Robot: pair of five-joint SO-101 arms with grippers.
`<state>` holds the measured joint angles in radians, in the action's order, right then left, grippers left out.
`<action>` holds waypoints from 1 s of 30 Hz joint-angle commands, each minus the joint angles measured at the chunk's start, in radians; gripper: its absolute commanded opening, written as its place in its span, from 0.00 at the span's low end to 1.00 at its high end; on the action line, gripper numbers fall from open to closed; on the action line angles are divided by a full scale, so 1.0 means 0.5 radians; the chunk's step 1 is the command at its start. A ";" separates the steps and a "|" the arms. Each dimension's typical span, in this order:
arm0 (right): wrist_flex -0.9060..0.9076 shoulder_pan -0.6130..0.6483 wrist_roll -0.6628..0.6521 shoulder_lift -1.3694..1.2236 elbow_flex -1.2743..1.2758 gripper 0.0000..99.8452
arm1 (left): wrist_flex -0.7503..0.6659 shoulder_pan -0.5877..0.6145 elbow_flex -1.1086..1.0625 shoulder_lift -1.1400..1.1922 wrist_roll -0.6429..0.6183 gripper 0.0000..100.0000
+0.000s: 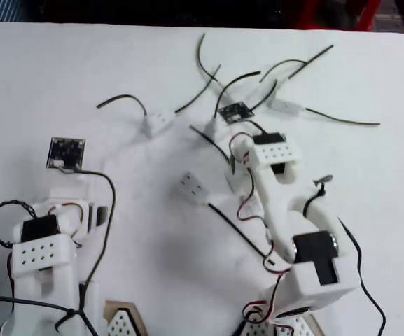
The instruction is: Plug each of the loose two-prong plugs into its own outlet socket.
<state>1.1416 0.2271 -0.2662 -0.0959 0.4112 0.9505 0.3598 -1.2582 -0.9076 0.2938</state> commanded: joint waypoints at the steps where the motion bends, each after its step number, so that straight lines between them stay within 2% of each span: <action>1: 0.299 0.014 0.043 -0.051 -0.301 0.15 | -0.034 0.011 0.006 -0.051 0.025 0.26; 5: 0.465 -0.044 0.046 -0.143 -0.463 0.15 | -0.034 0.011 0.006 -0.051 0.025 0.26; 18: 0.477 -0.078 0.110 -0.508 -0.494 0.15 | -0.034 0.011 0.006 -0.051 0.025 0.26; 25: 0.468 -0.078 0.095 -0.508 -0.497 0.01 | -0.034 0.011 0.006 -0.051 0.025 0.26; 30: 0.499 -0.081 0.095 -0.508 -0.540 0.02 | -0.034 0.011 0.006 -0.051 0.025 0.26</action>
<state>1.3779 0.1949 -0.2202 -0.3475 0.1626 0.9505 0.3598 -1.2582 -0.9076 0.2938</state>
